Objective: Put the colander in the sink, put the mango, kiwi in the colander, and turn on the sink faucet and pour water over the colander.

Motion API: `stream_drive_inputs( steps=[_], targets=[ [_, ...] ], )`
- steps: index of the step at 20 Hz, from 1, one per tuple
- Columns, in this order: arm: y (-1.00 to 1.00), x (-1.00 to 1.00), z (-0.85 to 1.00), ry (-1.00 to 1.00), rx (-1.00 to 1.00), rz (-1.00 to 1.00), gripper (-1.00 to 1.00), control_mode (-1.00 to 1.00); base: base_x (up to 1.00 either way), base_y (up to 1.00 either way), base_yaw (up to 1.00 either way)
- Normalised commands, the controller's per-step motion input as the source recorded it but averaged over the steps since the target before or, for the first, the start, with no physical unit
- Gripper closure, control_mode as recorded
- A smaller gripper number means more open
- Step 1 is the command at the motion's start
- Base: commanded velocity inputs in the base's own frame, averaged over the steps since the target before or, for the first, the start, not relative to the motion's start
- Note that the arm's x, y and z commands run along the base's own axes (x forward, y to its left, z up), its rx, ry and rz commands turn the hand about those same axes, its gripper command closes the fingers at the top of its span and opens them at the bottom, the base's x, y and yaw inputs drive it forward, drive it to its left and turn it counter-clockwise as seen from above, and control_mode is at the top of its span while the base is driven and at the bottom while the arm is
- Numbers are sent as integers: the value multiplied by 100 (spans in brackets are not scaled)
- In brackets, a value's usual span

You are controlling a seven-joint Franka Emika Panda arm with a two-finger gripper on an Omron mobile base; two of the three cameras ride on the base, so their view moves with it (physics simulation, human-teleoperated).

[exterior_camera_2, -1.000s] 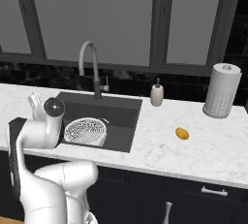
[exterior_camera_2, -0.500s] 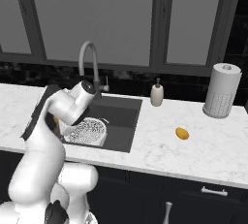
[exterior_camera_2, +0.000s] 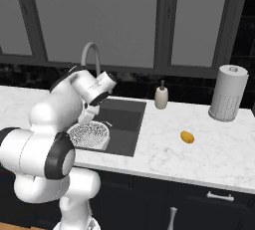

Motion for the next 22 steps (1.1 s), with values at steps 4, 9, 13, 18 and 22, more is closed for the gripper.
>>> stream_drive_inputs(
  steps=[4, 9, 13, 18, 22],
  targets=[
    [-9, 6, -26, 2, 0, -2, 100, -100, 0, 0, 0],
    [0, 0, -51, -1, 0, -1, 100, -100, 0, 0, 0],
    [2, 1, -73, -1, 0, 0, 100, -100, 0, 0, 0],
    [0, 0, -63, -4, 0, -1, 100, -100, 0, 0, 0],
    [-18, 6, -36, 0, 1, -2, 100, -100, 0, 0, 0]
  ],
)
